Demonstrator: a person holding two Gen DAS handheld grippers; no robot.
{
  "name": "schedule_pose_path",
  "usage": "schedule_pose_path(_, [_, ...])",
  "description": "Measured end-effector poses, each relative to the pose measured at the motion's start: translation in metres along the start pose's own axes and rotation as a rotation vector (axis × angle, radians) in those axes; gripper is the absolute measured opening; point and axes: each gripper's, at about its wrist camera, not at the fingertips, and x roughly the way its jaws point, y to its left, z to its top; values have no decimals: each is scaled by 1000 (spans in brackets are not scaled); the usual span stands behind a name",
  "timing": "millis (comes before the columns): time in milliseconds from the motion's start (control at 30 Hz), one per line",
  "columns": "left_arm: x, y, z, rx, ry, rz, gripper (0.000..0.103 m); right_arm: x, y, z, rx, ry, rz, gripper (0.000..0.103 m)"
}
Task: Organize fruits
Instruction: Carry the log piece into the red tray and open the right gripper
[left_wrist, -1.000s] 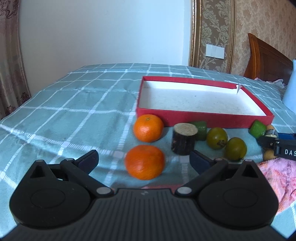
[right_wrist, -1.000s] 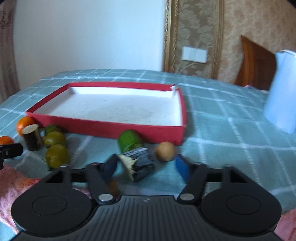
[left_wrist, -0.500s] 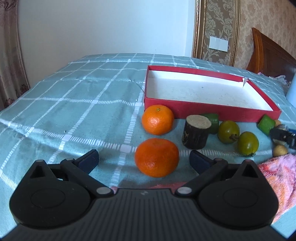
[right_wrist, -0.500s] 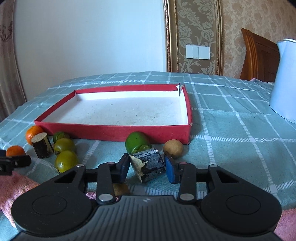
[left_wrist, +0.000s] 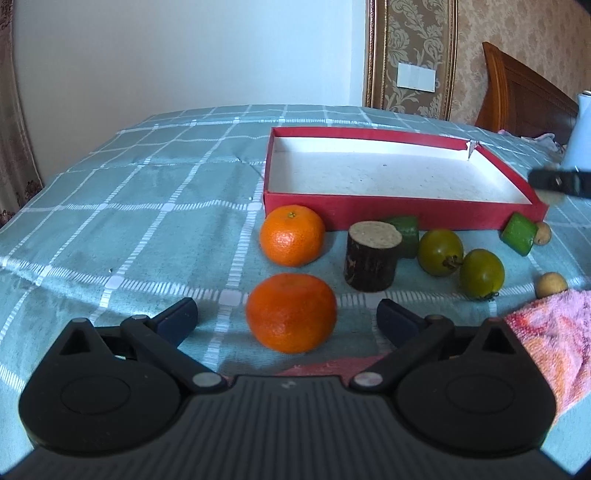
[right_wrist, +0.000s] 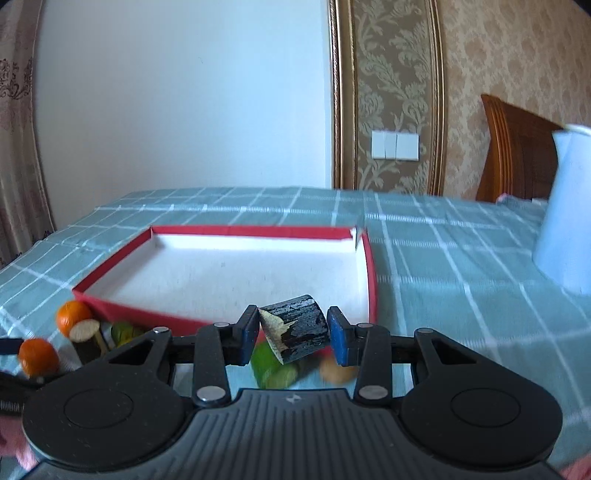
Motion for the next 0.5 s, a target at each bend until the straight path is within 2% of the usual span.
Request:
schedule_pose_path(200, [-1, -2, 0, 3, -25, 4, 85, 13, 11, 17, -26, -17, 19, 40])
schedule_pose_path(300, [-3, -2, 0, 2, -35, -24, 70, 20, 13, 24, -30, -27, 21, 40])
schedule_pose_path(367, [-4, -4, -1, 9, -50, -27, 52, 26, 13, 29, -30, -31, 15, 40])
schedule_pose_path(500, [-4, -4, 0, 10, -59, -32, 50, 45, 10, 38, -23, -16, 0, 40])
